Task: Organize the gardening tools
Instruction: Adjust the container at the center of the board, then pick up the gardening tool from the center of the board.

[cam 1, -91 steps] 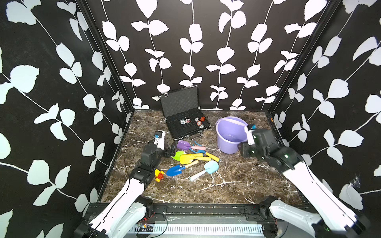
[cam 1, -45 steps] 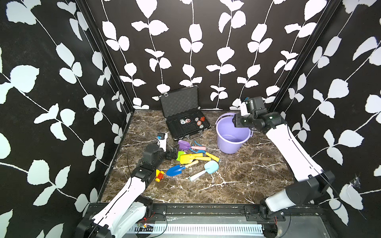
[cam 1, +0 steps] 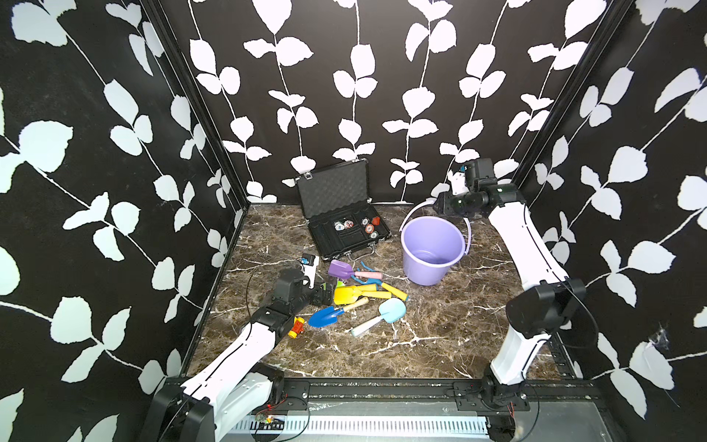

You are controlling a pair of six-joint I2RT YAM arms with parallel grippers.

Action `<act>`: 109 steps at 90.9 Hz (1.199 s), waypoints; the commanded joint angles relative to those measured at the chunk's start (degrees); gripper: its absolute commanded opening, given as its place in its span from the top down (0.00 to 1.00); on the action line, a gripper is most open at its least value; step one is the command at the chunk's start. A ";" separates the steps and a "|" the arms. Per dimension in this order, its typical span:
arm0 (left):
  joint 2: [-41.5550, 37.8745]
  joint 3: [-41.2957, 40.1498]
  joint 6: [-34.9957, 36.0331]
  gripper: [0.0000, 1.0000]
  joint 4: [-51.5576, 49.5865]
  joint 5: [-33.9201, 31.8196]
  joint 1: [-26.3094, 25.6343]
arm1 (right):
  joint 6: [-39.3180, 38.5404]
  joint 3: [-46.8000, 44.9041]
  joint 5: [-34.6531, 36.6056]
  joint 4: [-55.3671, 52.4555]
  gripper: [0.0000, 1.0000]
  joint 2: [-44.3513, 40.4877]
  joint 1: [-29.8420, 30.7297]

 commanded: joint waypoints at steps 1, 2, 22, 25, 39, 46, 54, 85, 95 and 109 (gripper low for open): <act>0.23 0.27 2.67 0.01 -3.48 -0.24 -1.52 | -0.15 5.87 -1.72 -0.98 0.42 0.70 -0.53; 0.30 0.35 2.79 0.01 -3.82 -0.34 -1.72 | -0.16 6.59 -1.57 -1.19 0.42 1.14 -0.60; 0.18 -0.11 5.13 0.07 -5.39 -1.69 -7.63 | 0.84 16.95 -4.53 -6.67 0.46 8.79 -1.91; 0.27 -0.13 5.44 0.08 -5.45 -1.89 -8.68 | 1.01 16.86 -5.63 -6.77 0.47 8.80 -1.89; 0.93 0.27 6.13 0.11 -5.74 -4.22 -14.83 | 1.86 4.38 -5.56 -0.51 0.45 0.97 -1.15; 1.99 0.78 6.76 0.13 -5.98 -7.37 -19.82 | 2.47 -4.62 -4.16 4.13 0.41 -4.77 -0.96; 4.16 1.97 7.47 0.15 -7.28 -11.80 -24.64 | 2.77 -13.97 -2.22 7.79 0.39 -11.86 -0.79; 22.04 10.27 6.72 0.23 -13.88 -23.52 -35.89 | 4.85 -41.57 5.58 15.13 0.35 -34.55 -0.63; 27.66 12.86 6.56 0.26 -15.04 -24.64 -36.43 | 5.37 -47.72 6.50 15.69 0.35 -39.36 -0.62; 30.36 14.07 6.55 0.27 -14.66 -21.29 -36.72 | 6.23 -53.84 8.53 16.08 0.35 -45.04 -0.61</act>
